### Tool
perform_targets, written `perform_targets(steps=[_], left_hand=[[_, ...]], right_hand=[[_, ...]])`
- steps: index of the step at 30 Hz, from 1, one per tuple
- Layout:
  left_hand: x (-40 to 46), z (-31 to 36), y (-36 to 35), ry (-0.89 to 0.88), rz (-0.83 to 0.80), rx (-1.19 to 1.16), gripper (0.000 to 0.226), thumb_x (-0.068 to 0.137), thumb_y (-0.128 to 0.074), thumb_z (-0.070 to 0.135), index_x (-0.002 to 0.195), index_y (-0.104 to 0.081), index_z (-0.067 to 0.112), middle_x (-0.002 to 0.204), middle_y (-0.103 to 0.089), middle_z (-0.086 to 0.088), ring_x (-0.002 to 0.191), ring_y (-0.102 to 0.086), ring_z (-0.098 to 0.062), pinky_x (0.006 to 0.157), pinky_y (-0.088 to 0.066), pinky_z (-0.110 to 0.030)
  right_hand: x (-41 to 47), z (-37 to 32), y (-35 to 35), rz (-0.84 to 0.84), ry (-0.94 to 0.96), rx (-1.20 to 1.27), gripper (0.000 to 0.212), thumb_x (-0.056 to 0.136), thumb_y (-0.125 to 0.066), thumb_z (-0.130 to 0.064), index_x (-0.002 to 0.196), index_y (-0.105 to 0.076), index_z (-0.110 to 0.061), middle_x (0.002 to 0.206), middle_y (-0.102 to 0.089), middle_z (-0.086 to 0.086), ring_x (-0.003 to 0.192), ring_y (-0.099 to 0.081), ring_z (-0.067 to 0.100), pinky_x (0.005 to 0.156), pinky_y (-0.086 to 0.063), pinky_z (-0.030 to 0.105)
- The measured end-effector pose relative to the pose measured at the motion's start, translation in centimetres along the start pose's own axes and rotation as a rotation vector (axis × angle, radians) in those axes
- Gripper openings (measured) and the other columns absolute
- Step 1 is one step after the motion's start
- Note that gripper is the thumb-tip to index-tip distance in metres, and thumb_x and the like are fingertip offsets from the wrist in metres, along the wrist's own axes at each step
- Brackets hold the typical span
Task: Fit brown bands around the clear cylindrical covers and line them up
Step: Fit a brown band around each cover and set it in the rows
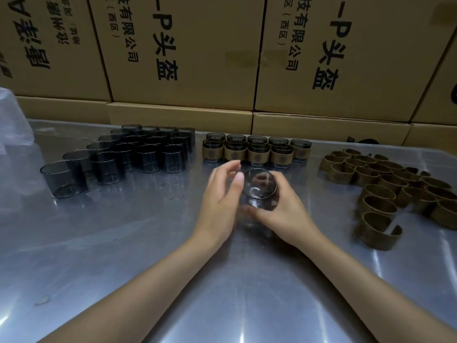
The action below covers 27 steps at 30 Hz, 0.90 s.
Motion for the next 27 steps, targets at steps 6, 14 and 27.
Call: perform_targets(steps=[6,14,27], left_hand=[[0.2,-0.3,-0.9,0.137,-0.145,-0.207,0.023,0.101,-0.046,0.022,0.113,-0.065,0.024,0.110,-0.068,0.010,0.106,-0.061,0.000,0.092,-0.044,-0.017],[0.1,-0.4,-1.3,0.144,-0.221,-0.167,0.049,0.084,-0.068,-0.003,0.130,-0.052,0.002,0.124,-0.064,-0.011,0.116,-0.061,-0.019,0.101,-0.047,-0.029],[0.5,-0.5,0.8,0.094,0.045,-0.022,0.039,0.069,-0.081,0.040,0.075,-0.049,0.018,0.072,-0.060,0.003,0.067,-0.060,-0.006,0.062,-0.049,-0.021]], right_hand=[[0.1,-0.4,-1.0,0.004,0.003,0.228,0.058,0.072,-0.083,-0.012,0.118,-0.049,-0.017,0.105,-0.061,-0.015,0.096,-0.059,-0.010,0.087,-0.048,0.014],[0.2,-0.2,-0.6,0.010,0.039,0.240,0.054,0.076,-0.074,0.009,0.118,-0.048,-0.015,0.106,-0.062,-0.009,0.093,-0.061,-0.008,0.082,-0.048,0.013],[-0.7,-2.0,-1.5,-0.054,0.168,-0.116,0.066,0.065,-0.086,-0.021,0.118,-0.050,-0.036,0.113,-0.062,-0.017,0.107,-0.059,0.007,0.089,-0.050,0.037]])
Point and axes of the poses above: each hand's wrist, its own x-axis towards the middle knuckle, its own y-axis out of the back of the hand, z = x × y, the point moved 7 cm from there along x, towards the middle knuckle
